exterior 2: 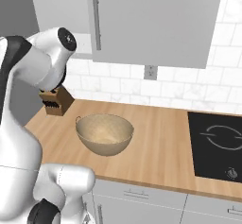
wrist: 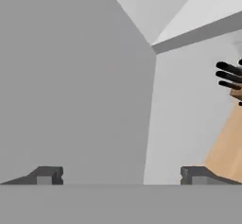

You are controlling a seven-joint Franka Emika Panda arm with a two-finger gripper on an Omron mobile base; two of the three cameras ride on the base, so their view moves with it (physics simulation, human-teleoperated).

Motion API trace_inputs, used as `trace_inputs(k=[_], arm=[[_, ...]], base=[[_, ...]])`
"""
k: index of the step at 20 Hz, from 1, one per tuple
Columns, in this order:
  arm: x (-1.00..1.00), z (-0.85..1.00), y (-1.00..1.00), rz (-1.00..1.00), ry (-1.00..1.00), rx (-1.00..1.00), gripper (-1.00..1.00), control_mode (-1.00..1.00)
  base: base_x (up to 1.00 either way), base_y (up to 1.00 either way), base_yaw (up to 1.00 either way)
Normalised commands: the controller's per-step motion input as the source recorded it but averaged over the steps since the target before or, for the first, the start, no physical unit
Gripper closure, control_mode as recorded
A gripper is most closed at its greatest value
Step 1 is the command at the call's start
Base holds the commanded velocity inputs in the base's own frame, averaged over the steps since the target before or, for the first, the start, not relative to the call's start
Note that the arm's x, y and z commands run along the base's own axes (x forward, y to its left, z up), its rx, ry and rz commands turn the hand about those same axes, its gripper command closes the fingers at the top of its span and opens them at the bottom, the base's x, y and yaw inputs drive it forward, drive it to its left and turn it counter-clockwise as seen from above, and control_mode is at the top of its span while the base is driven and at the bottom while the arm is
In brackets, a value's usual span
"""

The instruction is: Open the cabinet, pick up the bread from the cabinet and place it in the basket. Then move the basket to the dining counter.

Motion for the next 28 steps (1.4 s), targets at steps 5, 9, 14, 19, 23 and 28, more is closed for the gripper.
trace_inputs(k=[5,9,14,19,23,28], arm=[[-0.49,-0.04,1.0,0.0,-0.11,-0.31,-1.0,-1.0],[0.03,-0.08,0.77,-0.2,0.0,-0.09,-1.0,-1.0],[0.26,-0.03,-0.7,-0.34,-0.03,0.0,-1.0,-1.0],[0.38,0.0,-1.0,-0.29,-0.05,-0.02,-1.0,-1.0],[0.3,0.14,-0.91,-0.31,-0.14,-0.12,-1.0,-1.0],[0.27,0.41,-0.87,-0.27,-0.25,-0.18,-1.0,-1.0]], base=[[0.0,0.0,0.0],[0.0,0.0,0.0],[0.0,0.0,0.0],[0.0,0.0,0.0],[0.0,0.0,0.0],[0.0,0.0,0.0]])
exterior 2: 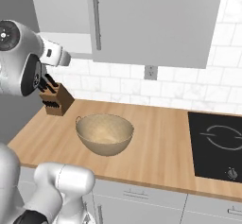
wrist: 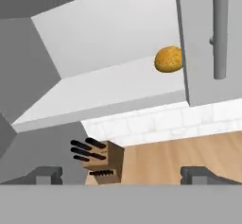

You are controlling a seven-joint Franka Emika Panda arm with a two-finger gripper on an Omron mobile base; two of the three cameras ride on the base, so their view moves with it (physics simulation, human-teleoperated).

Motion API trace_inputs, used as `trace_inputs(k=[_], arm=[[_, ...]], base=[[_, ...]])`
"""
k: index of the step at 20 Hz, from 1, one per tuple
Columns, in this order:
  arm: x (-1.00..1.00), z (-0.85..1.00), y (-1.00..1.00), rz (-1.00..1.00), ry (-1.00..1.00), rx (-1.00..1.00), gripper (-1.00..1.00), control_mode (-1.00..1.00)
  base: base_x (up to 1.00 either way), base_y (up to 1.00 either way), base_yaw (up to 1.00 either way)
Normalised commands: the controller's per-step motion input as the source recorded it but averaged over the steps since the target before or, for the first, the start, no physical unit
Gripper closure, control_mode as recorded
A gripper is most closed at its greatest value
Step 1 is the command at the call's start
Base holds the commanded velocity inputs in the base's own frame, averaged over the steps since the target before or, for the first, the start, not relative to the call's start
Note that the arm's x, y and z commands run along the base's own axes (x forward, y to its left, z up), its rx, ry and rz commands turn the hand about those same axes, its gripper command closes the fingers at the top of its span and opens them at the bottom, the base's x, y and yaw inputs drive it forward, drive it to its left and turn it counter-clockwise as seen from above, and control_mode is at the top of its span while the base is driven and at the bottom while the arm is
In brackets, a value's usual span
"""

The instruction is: Open the cabinet, pick up the bread from the cabinet and place it in the basket. Then move the basket to the dining counter.

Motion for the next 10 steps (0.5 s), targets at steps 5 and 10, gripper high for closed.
trace_inputs(k=[5,10], arm=[[0.34,0.54,-0.77,-0.18,-0.24,-0.06,-1.0,-1.0],[0.12,0.5,-0.44,-0.35,0.02,0.02,-1.0,-1.0]], base=[[0.0,0.0,0.0],[0.0,0.0,0.0]])
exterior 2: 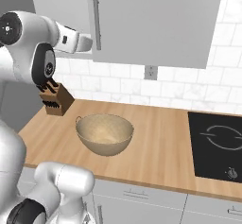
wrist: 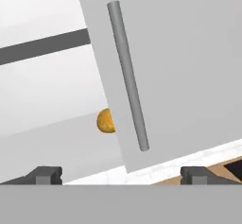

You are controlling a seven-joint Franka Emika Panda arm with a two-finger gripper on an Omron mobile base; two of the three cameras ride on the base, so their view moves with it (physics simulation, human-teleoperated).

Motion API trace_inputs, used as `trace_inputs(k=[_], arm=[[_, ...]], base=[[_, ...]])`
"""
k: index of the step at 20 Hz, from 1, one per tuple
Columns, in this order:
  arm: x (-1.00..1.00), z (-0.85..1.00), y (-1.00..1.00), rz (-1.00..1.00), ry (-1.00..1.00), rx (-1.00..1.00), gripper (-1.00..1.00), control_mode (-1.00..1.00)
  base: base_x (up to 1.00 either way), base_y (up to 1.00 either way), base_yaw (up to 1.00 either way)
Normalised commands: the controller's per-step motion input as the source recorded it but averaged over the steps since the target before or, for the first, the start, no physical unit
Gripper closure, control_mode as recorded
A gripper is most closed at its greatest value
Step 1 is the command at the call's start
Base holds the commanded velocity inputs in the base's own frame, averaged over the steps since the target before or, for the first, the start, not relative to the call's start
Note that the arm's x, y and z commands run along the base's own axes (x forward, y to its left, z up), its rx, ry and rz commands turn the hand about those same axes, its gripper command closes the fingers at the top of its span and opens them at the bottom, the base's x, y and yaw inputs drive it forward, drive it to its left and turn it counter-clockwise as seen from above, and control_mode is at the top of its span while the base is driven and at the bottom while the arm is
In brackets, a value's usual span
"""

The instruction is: Open the cabinet, pick up the bread from the cabinet and place it in the basket. Then move the basket to the dining counter.

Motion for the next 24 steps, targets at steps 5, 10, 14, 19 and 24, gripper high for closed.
trace_inputs(k=[5,10,14,19,24], arm=[[-0.01,0.15,-0.14,-0.31,0.01,0.0,-1.0,-1.0],[0.26,0.0,-0.45,0.0,0.01,0.05,-1.0,-1.0],[0.38,0.0,-0.36,0.13,0.0,0.08,-1.0,-1.0],[0.62,-0.09,0.0,0.16,0.11,0.01,-1.0,-1.0],[0.52,-0.05,0.0,0.13,0.12,0.0,-1.0,-1.0]], base=[[0.0,0.0,0.0],[0.0,0.0,0.0],[0.0,0.0,0.0],[0.0,0.0,0.0],[0.0,0.0,0.0]])
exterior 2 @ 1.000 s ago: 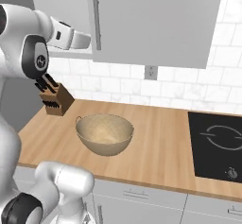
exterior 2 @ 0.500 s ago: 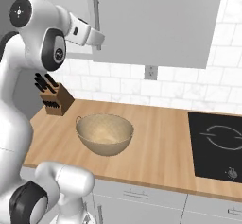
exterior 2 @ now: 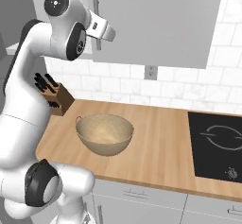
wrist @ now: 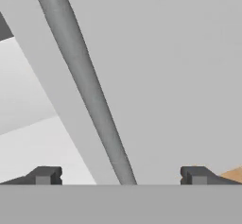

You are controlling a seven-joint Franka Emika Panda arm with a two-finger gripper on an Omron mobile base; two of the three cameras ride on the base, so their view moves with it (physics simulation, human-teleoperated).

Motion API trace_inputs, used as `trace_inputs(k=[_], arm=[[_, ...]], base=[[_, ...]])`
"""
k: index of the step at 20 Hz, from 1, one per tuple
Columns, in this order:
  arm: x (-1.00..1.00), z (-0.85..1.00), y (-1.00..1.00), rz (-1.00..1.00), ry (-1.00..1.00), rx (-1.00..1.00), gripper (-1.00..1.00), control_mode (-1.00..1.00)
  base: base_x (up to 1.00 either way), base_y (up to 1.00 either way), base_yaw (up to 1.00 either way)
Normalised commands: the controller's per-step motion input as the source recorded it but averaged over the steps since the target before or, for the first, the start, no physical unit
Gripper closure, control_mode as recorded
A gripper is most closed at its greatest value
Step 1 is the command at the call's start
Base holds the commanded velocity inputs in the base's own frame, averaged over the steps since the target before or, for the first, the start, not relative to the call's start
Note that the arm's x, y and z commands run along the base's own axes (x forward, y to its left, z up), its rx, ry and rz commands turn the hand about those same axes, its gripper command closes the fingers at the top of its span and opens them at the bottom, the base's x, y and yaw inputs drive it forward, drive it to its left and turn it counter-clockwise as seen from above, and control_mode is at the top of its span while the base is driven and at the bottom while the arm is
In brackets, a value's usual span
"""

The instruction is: Open the cabinet, pick up the bread from the cabinet and place it in the basket. Then move the basket to the dining counter.

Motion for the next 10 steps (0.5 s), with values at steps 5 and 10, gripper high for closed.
trace_inputs(k=[5,10], arm=[[0.41,0.0,0.0,0.07,0.01,0.0,-1.0,-1.0],[0.37,-0.15,0.0,0.04,0.0,0.0,-1.0,-1.0]], base=[[0.0,0.0,0.0],[0.0,0.0,0.0]])
